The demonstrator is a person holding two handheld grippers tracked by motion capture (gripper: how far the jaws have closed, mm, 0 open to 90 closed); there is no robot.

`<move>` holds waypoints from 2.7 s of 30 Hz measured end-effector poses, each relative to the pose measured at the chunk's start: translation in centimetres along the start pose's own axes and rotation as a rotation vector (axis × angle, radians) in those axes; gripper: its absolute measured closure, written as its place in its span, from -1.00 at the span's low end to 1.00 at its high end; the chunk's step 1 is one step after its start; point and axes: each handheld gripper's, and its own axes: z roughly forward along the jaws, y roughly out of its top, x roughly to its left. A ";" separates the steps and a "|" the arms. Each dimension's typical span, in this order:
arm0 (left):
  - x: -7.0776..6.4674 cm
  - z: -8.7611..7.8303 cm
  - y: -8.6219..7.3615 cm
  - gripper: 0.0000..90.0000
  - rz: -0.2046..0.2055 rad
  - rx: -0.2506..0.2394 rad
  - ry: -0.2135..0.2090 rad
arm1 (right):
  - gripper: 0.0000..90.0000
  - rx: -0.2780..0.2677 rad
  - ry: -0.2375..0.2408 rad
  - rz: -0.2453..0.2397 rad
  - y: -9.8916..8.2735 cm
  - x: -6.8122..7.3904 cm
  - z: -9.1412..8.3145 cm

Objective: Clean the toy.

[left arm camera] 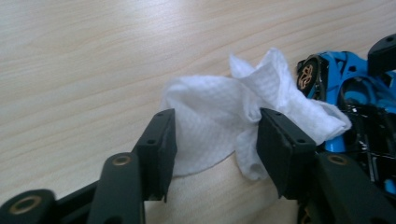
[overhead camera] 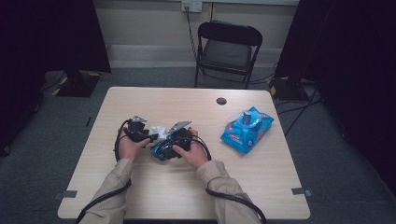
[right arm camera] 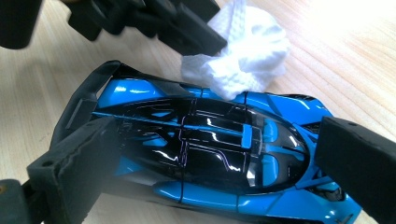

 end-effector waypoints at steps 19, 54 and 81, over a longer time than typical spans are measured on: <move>-1.7 -0.6 0.2 0.97 0.061 0.083 -0.058 | -1.00 -0.001 0.000 0.000 0.0 0.0 0.0; -0.4 -4.2 -0.3 0.13 0.046 0.017 0.023 | -1.00 -0.006 0.001 0.000 -0.1 0.0 0.0; -1.8 -0.4 2.0 0.84 0.063 0.047 -0.073 | -1.00 -0.009 0.001 -0.001 -0.1 0.0 0.0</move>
